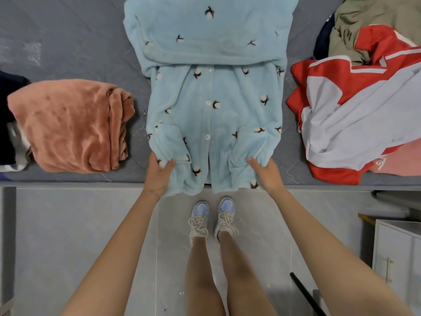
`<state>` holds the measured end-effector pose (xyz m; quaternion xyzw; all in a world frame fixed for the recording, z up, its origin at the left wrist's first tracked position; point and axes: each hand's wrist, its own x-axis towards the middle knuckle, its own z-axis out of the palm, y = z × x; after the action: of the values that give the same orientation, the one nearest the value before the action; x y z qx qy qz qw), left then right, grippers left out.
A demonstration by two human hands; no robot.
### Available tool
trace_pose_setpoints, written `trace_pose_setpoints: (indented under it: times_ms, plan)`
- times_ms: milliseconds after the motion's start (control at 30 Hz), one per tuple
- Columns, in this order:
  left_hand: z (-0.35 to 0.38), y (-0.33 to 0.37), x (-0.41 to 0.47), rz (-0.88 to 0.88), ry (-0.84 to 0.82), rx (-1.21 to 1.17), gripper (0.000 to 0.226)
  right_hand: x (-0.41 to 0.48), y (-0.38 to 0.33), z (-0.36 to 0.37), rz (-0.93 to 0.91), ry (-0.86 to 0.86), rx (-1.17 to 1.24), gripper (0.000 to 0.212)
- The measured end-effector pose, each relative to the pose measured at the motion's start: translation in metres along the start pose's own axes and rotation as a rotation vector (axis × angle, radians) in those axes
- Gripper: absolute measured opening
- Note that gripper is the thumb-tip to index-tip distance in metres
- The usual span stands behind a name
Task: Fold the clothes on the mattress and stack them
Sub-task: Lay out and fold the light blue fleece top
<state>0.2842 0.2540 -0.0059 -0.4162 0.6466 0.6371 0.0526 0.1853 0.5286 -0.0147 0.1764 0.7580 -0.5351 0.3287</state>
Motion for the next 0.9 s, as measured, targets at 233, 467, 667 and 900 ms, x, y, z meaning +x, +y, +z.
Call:
trace_pose_setpoints:
  times_ms: [233,467,667,900]
  plan:
    - [0.049,0.081,0.023,0.031,0.068,-0.229,0.04,0.023,-0.084,0.019,-0.074,-0.011,0.099,0.022]
    - [0.051,0.158,0.076,0.008,-0.024,-0.307,0.064,0.055,-0.184,0.027,-0.028,0.034,0.363,0.014]
    - [0.043,0.212,0.122,-0.006,-0.193,-0.583,0.04,0.095,-0.247,0.044,-0.084,0.09,0.523,0.014]
    - [0.037,0.263,0.183,0.007,-0.136,-0.42,0.045,0.14,-0.301,0.052,-0.026,0.305,0.639,0.037]
